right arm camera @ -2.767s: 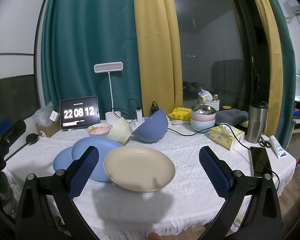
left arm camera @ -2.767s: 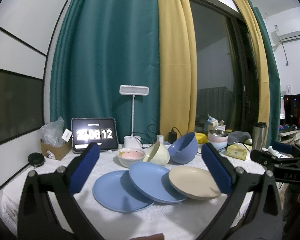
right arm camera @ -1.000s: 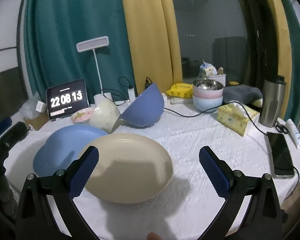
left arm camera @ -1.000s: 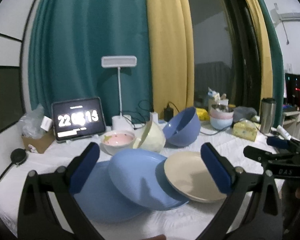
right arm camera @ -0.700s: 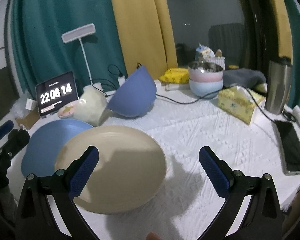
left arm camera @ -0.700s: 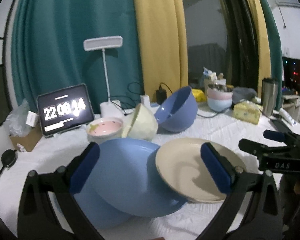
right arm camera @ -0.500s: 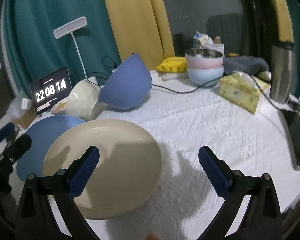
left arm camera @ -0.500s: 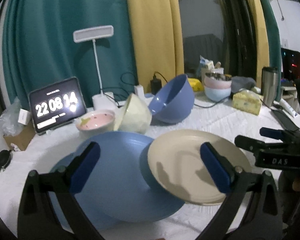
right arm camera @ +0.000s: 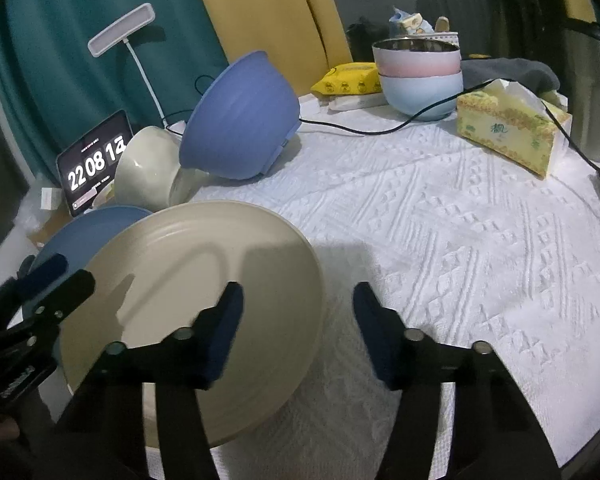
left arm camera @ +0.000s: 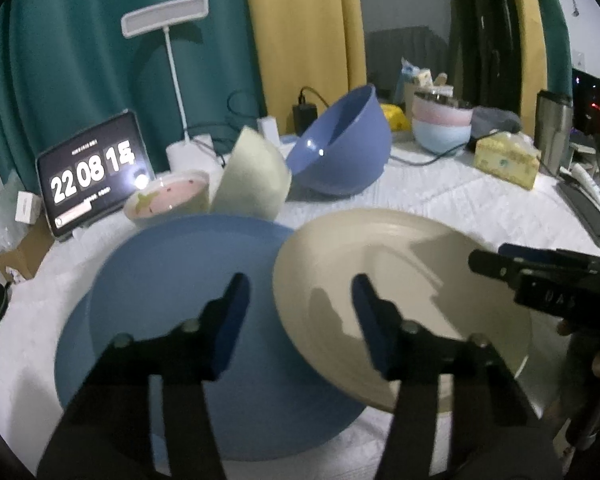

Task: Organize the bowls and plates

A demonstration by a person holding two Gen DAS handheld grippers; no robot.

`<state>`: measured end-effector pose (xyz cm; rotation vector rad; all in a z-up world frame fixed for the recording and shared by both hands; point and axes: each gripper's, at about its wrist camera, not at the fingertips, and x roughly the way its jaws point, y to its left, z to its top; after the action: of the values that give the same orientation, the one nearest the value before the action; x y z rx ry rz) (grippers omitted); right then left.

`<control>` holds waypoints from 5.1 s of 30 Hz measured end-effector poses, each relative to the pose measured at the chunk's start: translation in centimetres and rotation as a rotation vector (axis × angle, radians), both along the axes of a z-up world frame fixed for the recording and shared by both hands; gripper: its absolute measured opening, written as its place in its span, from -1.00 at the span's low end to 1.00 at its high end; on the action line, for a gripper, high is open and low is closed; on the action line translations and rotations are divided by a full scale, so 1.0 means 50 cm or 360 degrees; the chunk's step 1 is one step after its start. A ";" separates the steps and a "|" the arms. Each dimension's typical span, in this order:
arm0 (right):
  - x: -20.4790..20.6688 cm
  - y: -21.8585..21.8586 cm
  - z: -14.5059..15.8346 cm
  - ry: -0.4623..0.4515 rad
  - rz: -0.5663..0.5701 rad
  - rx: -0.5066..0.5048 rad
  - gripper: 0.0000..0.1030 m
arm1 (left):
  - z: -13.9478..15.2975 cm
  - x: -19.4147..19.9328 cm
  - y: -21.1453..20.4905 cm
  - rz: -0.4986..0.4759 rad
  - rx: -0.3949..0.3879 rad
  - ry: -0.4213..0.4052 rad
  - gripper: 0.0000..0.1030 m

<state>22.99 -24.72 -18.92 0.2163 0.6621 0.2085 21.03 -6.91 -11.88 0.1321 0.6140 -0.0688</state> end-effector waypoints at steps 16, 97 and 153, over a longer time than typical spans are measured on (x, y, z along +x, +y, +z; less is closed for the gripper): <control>0.000 -0.022 0.001 0.0030 -0.0029 0.0009 -0.35 | 0.000 0.001 -0.028 -0.0043 -0.0005 0.0024 -0.25; -0.052 0.127 0.121 -0.0155 -0.0174 -0.0281 -0.35 | 0.088 -0.046 0.161 0.0064 -0.0293 -0.0215 -0.11; 0.025 0.302 0.024 0.0021 0.0034 -0.0407 -0.45 | -0.032 0.006 0.281 0.0160 -0.0354 0.0132 -0.08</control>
<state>24.23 -9.63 -17.74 -0.0346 0.6975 0.1415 21.33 7.16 -13.46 -0.1175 0.6906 -0.0451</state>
